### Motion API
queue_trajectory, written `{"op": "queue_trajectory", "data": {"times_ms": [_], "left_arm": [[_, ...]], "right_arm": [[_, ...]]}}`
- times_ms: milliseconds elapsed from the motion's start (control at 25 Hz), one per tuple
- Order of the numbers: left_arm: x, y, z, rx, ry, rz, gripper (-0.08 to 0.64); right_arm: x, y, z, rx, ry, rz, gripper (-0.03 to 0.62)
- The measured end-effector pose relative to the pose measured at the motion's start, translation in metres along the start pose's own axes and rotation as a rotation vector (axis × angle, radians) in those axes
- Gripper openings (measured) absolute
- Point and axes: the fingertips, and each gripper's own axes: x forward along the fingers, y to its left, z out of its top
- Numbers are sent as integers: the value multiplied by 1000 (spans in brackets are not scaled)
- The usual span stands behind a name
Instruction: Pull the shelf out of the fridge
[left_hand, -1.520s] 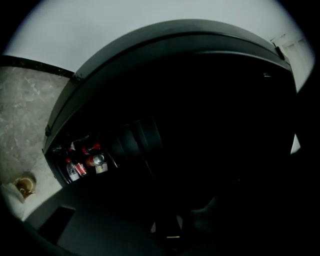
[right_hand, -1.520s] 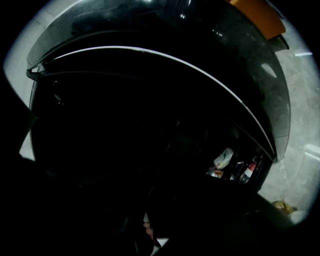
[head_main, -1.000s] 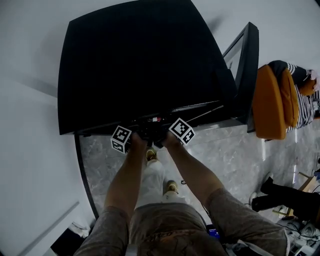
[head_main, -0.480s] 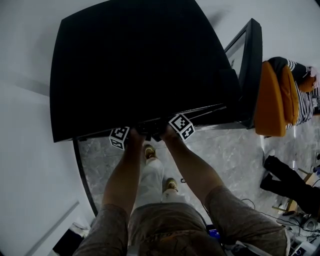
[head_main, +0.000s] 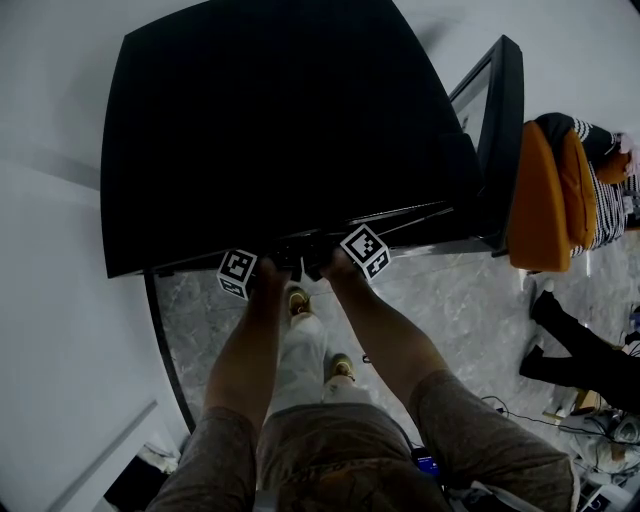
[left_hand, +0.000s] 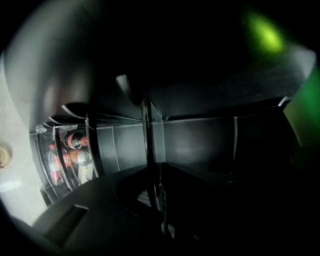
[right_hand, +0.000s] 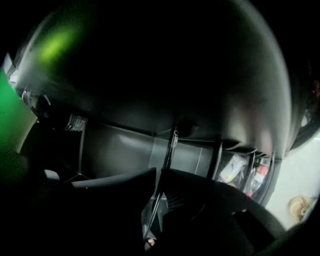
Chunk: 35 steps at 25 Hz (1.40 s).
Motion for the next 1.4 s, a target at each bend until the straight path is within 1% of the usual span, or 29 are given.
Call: {"op": "queue_trajectory", "data": {"times_ms": [160,560,840,1040,1200,1320,1400], "left_arm": [[-10,-9,-7,-21,37,-22,25],[-52,-5,-16,-43,63,-52,21],[-85,4,-28,-39,75,-35,21],[-110,6,-38,-45,83,-42,21],[-134,3,-45,-46,74,-47,18],[-152,-3,-51,-74,76,-61,15],[-166,-8,-55,-91,77,-59,15]], "right_arm": [[-10,-2,-3,16,11,16,51],[-54,-10,-16,74,20,51,41],[-88,-19,-19,77,36,52,41],[-114,-22,-21,93,49,56,40],[-138,-21,-23,93,53,72,37],[-154,-13,-24,105,61,93,34],[-166,-11,-25,109,68,92,33]]}}
